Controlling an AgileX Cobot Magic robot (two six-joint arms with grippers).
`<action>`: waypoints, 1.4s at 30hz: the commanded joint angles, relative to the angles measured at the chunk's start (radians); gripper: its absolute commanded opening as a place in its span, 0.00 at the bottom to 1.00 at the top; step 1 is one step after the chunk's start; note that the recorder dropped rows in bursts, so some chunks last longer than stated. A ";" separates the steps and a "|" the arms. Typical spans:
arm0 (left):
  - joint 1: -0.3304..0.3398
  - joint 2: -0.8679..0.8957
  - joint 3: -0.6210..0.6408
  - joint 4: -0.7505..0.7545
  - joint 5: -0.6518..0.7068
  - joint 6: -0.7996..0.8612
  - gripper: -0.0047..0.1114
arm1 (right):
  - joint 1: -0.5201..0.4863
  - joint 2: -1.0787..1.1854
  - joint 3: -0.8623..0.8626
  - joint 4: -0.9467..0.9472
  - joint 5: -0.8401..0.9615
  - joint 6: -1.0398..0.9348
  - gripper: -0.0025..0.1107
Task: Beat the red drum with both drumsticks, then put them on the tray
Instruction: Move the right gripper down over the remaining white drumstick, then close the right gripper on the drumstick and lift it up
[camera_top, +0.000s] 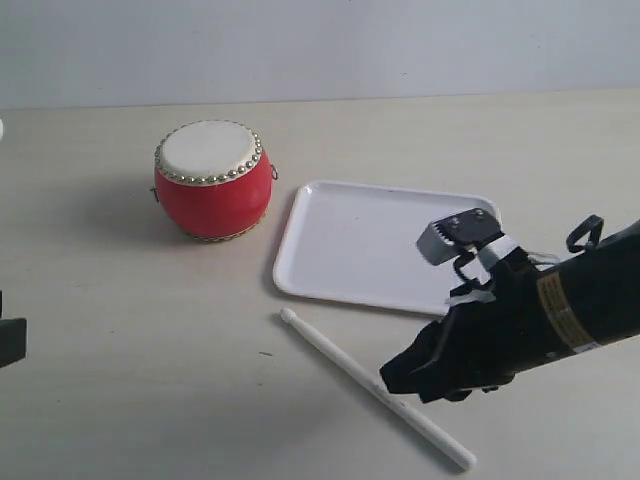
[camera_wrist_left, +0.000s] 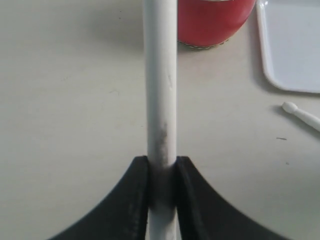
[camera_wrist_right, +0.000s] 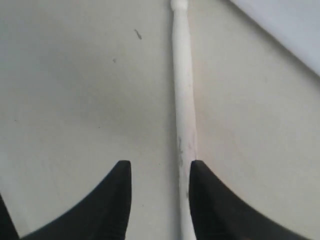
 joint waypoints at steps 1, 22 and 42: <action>-0.006 0.008 0.017 0.003 -0.033 -0.009 0.04 | 0.128 0.002 0.000 0.001 0.163 -0.022 0.34; -0.006 0.008 0.064 0.006 -0.040 -0.034 0.04 | 0.295 0.002 0.005 0.001 0.394 -0.028 0.34; -0.006 0.008 0.064 0.012 -0.043 -0.034 0.04 | 0.295 0.002 0.060 0.001 0.402 -0.049 0.28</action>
